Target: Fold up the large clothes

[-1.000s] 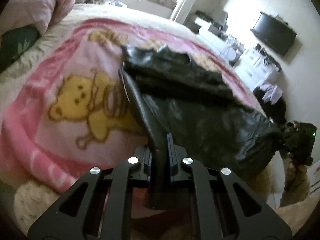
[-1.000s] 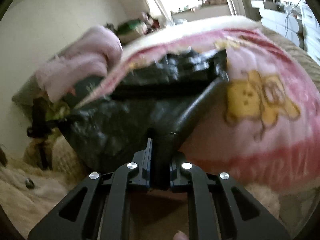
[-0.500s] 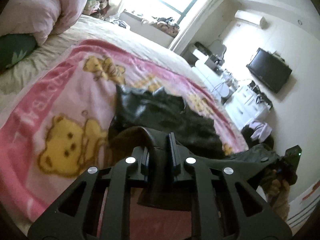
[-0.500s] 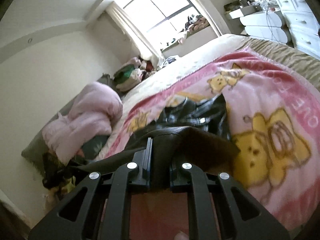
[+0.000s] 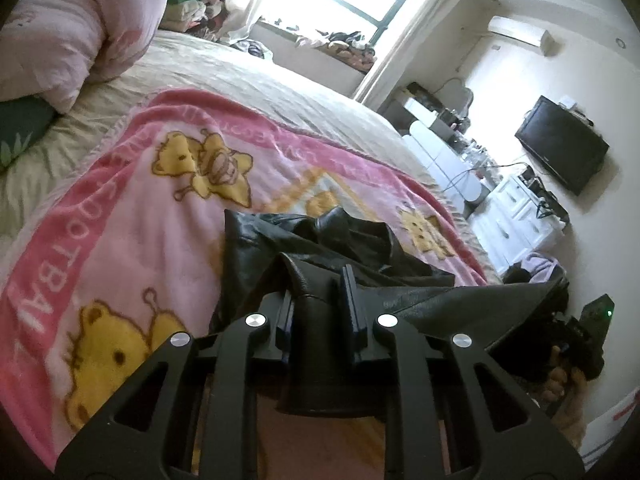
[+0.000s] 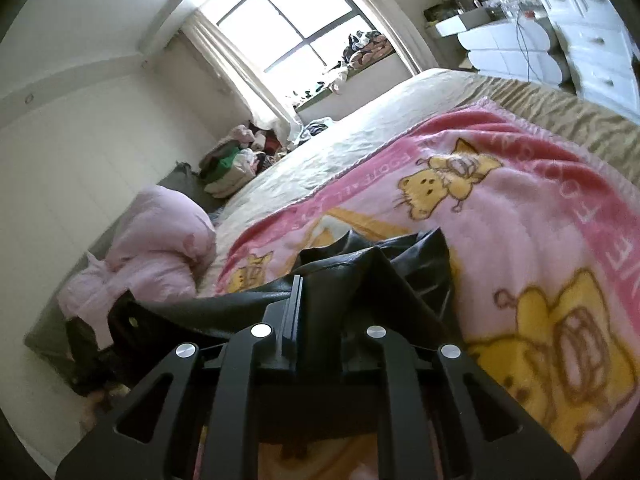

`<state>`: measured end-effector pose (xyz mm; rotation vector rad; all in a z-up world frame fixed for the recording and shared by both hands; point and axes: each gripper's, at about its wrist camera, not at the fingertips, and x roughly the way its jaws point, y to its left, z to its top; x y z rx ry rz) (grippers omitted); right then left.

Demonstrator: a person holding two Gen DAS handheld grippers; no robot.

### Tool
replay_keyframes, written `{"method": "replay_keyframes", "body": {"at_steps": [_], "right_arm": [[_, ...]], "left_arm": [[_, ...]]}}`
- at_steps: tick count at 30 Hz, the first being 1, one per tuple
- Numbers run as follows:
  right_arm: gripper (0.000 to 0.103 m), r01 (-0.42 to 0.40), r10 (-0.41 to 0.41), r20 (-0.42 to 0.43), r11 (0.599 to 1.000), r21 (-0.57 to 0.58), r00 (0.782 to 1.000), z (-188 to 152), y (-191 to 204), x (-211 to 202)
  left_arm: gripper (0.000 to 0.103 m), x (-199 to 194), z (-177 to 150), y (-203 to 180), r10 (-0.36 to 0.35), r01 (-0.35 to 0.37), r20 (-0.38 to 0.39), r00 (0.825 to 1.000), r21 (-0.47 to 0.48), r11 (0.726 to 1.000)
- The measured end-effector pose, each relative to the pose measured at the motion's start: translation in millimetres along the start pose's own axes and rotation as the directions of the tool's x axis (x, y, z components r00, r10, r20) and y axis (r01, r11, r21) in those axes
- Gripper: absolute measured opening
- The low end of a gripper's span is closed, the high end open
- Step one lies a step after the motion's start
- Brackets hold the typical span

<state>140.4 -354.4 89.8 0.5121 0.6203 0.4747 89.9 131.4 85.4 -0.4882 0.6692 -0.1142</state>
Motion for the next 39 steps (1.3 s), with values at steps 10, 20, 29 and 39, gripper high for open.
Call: {"method": "replay_keyframes", "body": {"at_steps": [10,20,29,39], "right_arm": [[0.016,0.085,-0.084,-0.039,0.996,0.025,0.996,12.1,-16.4,44.6],[0.018,0.172,-0.170,-0.081,0.985,0.022,0.982,12.4,-35.8,76.6],[0.027,0.217,-0.216,-0.101,0.976,0.002,0.971,9.6,-37.9,91.5],[0.057,0.250,-0.249,-0.069,0.968,0.010,0.966,14.4,-38.9,84.7]], "left_arm": [[0.016,46.1,21.4,10.1,0.032,-0.034,-0.053,0.998,-0.029,0.999],[0.021,73.3,23.2,16.3,0.070,-0.071,-0.084,0.994,-0.017,0.997],[0.025,87.0,22.1,16.6,0.090,-0.089,-0.097,0.991,0.013,0.996],[0.047,83.9,23.6,15.7,0.078,-0.078,-0.059,0.995,0.003,0.997]]}}
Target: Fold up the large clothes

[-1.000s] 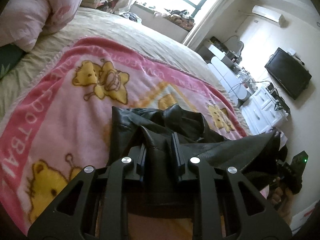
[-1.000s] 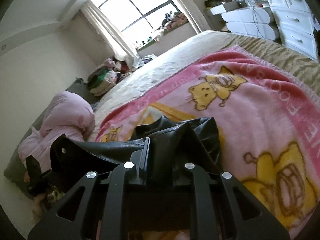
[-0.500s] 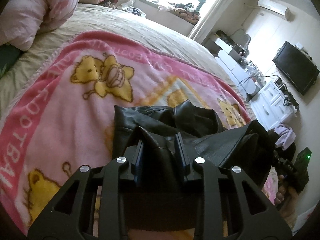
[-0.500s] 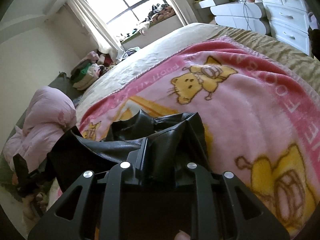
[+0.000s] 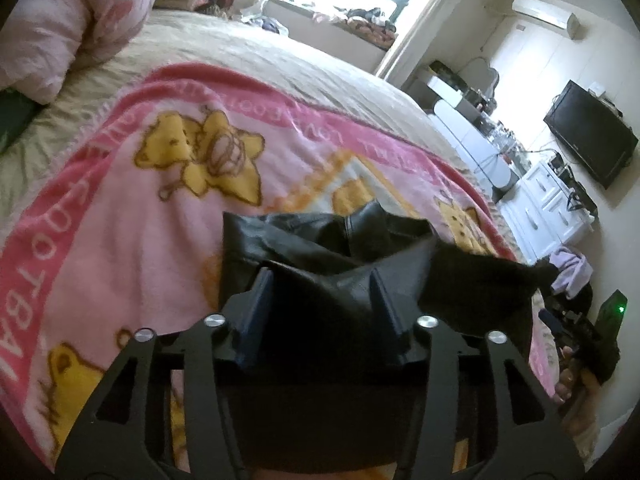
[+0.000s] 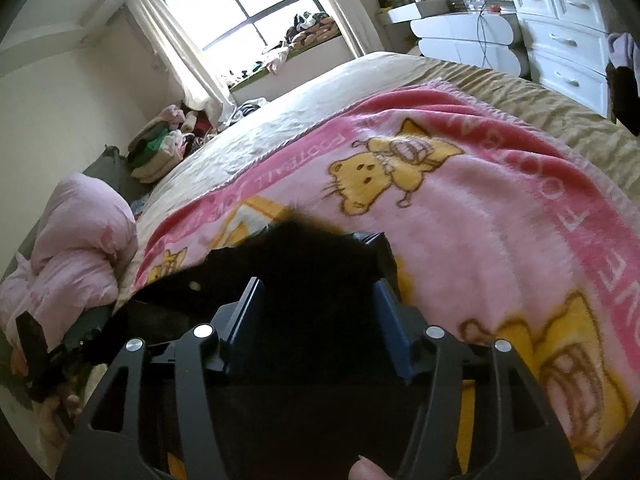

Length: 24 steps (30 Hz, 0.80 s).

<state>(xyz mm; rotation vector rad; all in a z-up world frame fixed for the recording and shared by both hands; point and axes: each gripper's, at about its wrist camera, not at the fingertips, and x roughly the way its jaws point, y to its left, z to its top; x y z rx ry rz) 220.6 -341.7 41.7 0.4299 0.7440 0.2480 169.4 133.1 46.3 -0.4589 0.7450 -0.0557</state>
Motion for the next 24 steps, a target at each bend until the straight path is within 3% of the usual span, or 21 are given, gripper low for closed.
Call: {"method": "replay_keyframes", "body": {"at_steps": [5,10,13,21,22,24], "right_arm": [[0.063,0.021,-0.021,0.014,1.000,-0.021,1.000,-0.3,0.0,-3.9],[0.075,0.065,-0.063,0.024,0.992,-0.107,0.998,-3.9,7.5,-3.0],[0.078,0.108,-0.105,0.023,0.978,-0.178,0.994,-5.4,13.5,3.3],[0.078,0.197,-0.214,-0.017,0.925,-0.325,0.977,-0.7,22.1,44.6],[0.078,0.204,-0.224,-0.020,0.920,-0.334,0.974,1.0,21.5,49.5],[0.072,0.203,-0.232,-0.042,0.915,-0.348,0.972,5.5,18.2,61.3]], "left_arm": [[0.055,-13.4,6.0,-1.9,0.013,-0.013,0.045,0.999,0.020,1.000],[0.069,-25.0,2.4,1.4,0.092,-0.099,0.093,0.991,0.070,0.993],[0.073,-12.9,-5.4,8.3,0.136,-0.142,0.060,0.989,0.107,0.984],[0.072,36.7,-17.8,28.4,0.158,-0.150,-0.053,0.986,0.128,0.980],[0.070,38.7,-17.0,27.2,0.149,-0.141,-0.049,0.988,0.133,0.981],[0.041,43.9,-15.2,23.4,0.133,-0.125,-0.049,0.990,0.144,0.982]]}}
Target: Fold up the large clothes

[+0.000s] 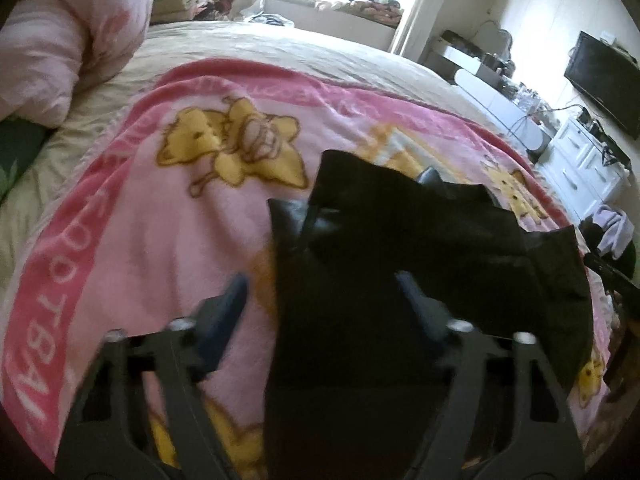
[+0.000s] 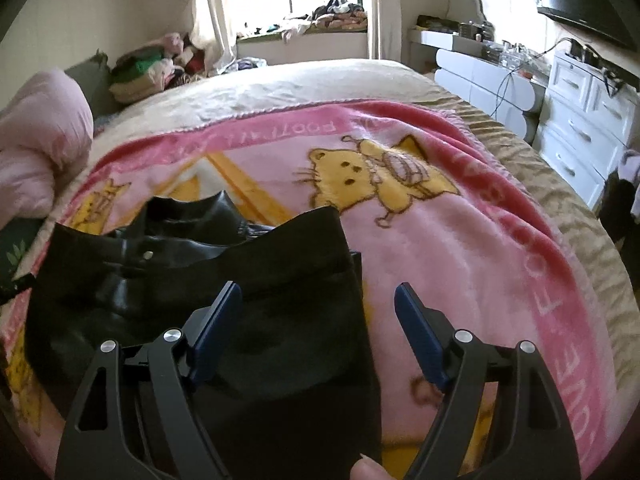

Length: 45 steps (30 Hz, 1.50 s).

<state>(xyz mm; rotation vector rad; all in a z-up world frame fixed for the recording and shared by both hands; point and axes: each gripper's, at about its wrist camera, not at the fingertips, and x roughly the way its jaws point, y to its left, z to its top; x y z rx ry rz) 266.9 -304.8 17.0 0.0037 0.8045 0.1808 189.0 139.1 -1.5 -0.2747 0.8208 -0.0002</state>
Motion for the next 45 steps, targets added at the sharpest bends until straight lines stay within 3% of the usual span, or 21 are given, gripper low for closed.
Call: {"method": "replay_keyframes", "body": {"at_steps": [1,2,4,6,9,11,17,23,33,45], "right_arm": [[0.058,-0.005,0.005,-0.016,1.000,-0.001,1.000,1.4,-1.0,4.6],[0.048,-0.016,0.016,-0.039,1.000,-0.001,0.999,3.2,-1.5,10.9],[0.020,-0.019,0.018,-0.063,1.000,-0.009,0.998,4.3,-1.3,16.2],[0.013,-0.020,0.018,-0.050,0.999,-0.030,0.999,4.9,-0.7,9.4],[0.011,-0.014,0.014,0.008,0.999,-0.037,1.000,10.5,-2.6,-12.9],[0.011,-0.092,0.090,0.066,0.996,0.023,0.994,19.1,-11.1,-29.7],[0.011,-0.175,0.154,0.142,0.973,0.153,0.978,46.4,-25.9,-23.0],[0.010,-0.159,0.139,0.102,0.960,0.229,0.985,49.5,-30.0,14.9],[0.010,-0.067,0.064,0.020,0.969,0.237,0.998,26.1,-38.4,61.5],[0.015,-0.004,0.015,-0.049,0.979,0.202,0.999,20.9,-33.2,77.9]], "left_arm": [[0.021,3.7,0.9,-0.9,-0.011,0.011,-0.006,1.000,0.000,1.000],[0.013,6.6,0.9,-1.4,-0.003,0.003,-0.011,1.000,-0.005,1.000],[0.007,9.9,0.6,1.4,-0.006,0.005,-0.018,1.000,-0.020,1.000],[0.004,-0.6,0.8,1.1,-0.014,0.014,0.018,1.000,-0.016,1.000],[0.001,-32.0,6.6,-1.6,-0.049,0.049,0.110,0.993,-0.005,0.999],[0.000,-47.3,12.3,-3.8,-0.071,0.071,0.153,0.986,0.001,0.997],[0.000,-40.5,32.1,0.9,-0.052,0.062,0.180,0.982,-0.050,0.997],[0.000,-11.7,34.1,5.6,0.003,0.007,0.147,0.989,-0.067,0.998],[0.000,23.7,26.1,15.2,0.055,-0.050,0.077,0.995,-0.072,0.996],[0.003,32.9,22.2,15.1,0.080,-0.076,0.050,0.996,-0.076,0.994]]}}
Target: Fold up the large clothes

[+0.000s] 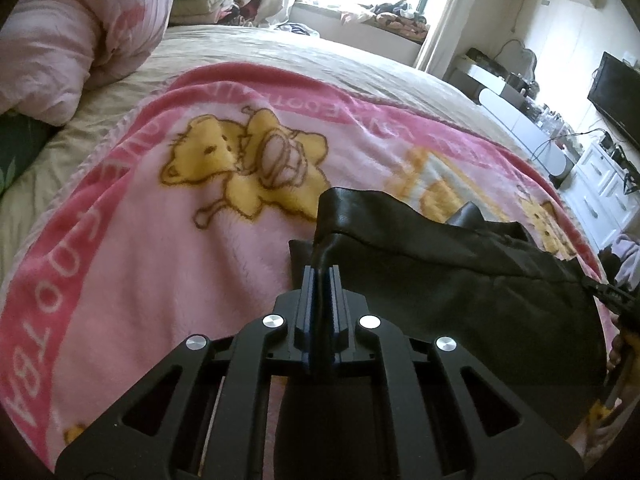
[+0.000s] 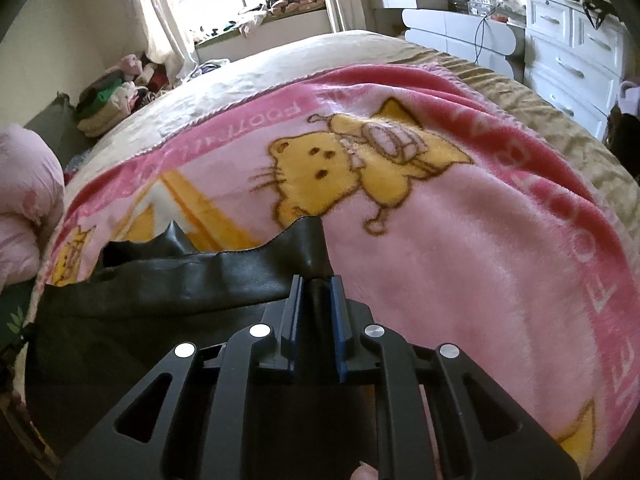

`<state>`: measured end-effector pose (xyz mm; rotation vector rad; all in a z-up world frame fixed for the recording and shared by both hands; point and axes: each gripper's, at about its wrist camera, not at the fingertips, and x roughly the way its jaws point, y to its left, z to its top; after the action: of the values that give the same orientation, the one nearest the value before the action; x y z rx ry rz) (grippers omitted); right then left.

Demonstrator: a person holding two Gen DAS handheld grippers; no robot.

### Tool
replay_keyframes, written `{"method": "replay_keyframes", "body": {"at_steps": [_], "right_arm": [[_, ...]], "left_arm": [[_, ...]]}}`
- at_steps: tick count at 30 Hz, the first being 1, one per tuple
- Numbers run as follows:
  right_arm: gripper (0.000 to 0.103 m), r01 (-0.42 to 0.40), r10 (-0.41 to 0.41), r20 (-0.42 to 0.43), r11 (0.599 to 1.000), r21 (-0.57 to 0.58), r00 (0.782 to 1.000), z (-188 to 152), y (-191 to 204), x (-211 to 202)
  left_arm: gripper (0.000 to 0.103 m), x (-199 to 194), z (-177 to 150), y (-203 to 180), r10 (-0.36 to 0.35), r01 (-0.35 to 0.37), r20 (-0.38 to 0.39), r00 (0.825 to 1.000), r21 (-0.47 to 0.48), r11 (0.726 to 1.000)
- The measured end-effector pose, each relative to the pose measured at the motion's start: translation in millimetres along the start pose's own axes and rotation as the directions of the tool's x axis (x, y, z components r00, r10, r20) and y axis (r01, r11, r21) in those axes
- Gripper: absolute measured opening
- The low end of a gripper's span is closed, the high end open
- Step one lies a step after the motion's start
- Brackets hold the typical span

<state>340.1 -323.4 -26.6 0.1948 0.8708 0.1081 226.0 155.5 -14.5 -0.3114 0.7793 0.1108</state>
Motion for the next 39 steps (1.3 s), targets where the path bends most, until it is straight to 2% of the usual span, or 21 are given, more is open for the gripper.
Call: {"method": "replay_keyframes", "body": {"at_steps": [2,3,4,5,8,9,11,13,15,16,20,26,32,36,39], "right_arm": [[0.019,0.008,-0.008,-0.010,1.000,-0.013,1.000,0.4,1.1,-0.7],[0.028,0.007,-0.007,-0.011,1.000,-0.018,1.000,0.8,1.8,-3.0],[0.043,0.005,-0.005,-0.013,1.000,-0.019,1.000,1.7,1.6,-4.9],[0.047,0.001,-0.001,-0.019,1.000,-0.011,1.000,2.1,0.2,-8.2],[0.050,-0.034,0.034,-0.009,0.999,0.005,0.999,0.3,-3.8,-20.4],[0.056,-0.038,0.038,-0.006,0.999,0.005,0.999,-0.5,-4.3,-24.2],[0.060,-0.056,0.056,0.002,0.998,0.001,0.998,-1.8,-5.5,-33.8],[0.067,-0.066,0.066,0.013,0.998,-0.009,0.998,-3.5,-6.4,-44.2],[0.072,-0.077,0.077,0.031,0.997,-0.020,0.997,-5.7,-6.8,-56.3],[0.076,-0.084,0.085,0.037,0.996,-0.025,0.996,-6.9,-7.3,-61.4],[0.081,-0.115,0.117,0.057,0.993,-0.038,0.991,-13.6,-8.5,-83.5],[0.088,-0.146,0.149,0.073,0.988,-0.052,0.986,-28.4,-7.9,-109.0],[0.090,-0.163,0.169,0.065,0.983,-0.088,0.983,-53.1,-1.5,-124.8],[0.091,-0.158,0.162,0.025,0.980,-0.125,0.986,-74.1,5.5,-124.3],[0.091,-0.135,0.137,0.000,0.981,-0.137,0.991,-88.5,6.0,-120.5]], "left_arm": [[0.007,-4.4,1.2,0.1,0.002,-0.002,0.005,1.000,-0.010,1.000],[0.008,-6.1,2.0,0.1,0.002,-0.001,0.010,1.000,-0.014,1.000],[0.013,-9.1,3.4,0.2,-0.002,0.002,0.014,1.000,-0.017,1.000],[0.020,-11.1,4.8,-0.2,-0.002,0.002,0.018,1.000,-0.017,1.000],[0.032,-20.6,8.0,-2.4,0.010,-0.010,0.037,0.999,-0.005,1.000],[0.036,-23.8,8.2,-4.0,0.011,-0.011,0.040,0.999,-0.001,1.000],[0.053,-30.4,6.9,-6.3,0.017,-0.018,0.049,0.999,0.006,1.000],[0.063,-35.2,6.5,-9.0,0.024,-0.025,0.058,0.998,0.014,1.000],[0.067,-40.3,5.6,-11.5,0.028,-0.029,0.064,0.998,0.020,0.999],[0.073,-42.1,5.2,-12.2,0.028,-0.030,0.066,0.997,0.021,0.999],[0.094,-52.2,2.7,-14.5,0.045,-0.046,0.080,0.996,0.021,0.999],[0.094,-62.9,0.6,-16.5,0.058,-0.061,0.084,0.995,0.030,0.998],[0.094,-73.5,-10.2,-16.0,0.057,-0.061,0.072,0.996,0.047,0.997],[0.094,-72.7,-27.9,-11.3,0.050,-0.052,0.031,0.998,0.063,0.997],[0.094,-69.9,-44.0,-1.8,0.027,-0.027,-0.010,1.000,0.035,0.999]]}}
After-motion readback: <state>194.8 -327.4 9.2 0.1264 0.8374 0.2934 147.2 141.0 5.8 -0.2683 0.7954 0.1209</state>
